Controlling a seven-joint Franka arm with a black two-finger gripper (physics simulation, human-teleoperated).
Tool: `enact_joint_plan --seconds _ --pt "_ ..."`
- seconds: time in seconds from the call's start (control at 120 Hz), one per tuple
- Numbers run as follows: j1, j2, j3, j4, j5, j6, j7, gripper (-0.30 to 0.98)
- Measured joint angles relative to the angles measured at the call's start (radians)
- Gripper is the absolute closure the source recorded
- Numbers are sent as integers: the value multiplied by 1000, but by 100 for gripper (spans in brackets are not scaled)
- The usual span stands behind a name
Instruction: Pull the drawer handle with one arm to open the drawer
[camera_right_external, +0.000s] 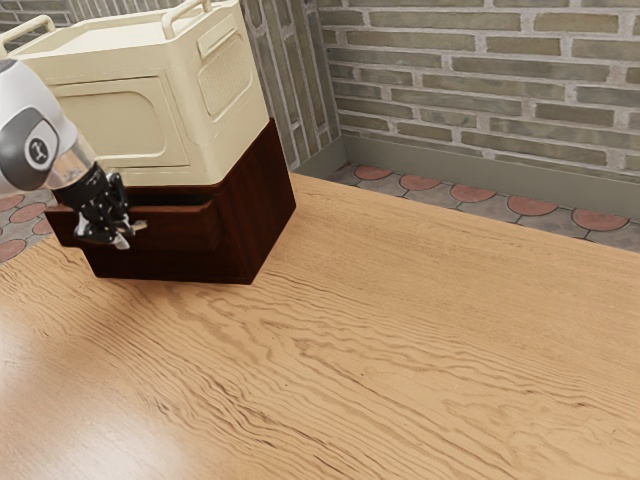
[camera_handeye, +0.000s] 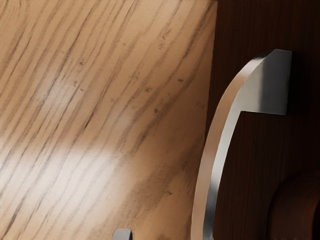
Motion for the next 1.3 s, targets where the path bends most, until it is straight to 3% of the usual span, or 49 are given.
enact_joint_plan --seconds 0.525,0.542,1.3 --pt "44 -155 -22 -190 0 35 -1 63" --pt "-15 -159 39 -193 0 37 -1 63" --pt "4 -309 36 -375 -7 96 -2 63"
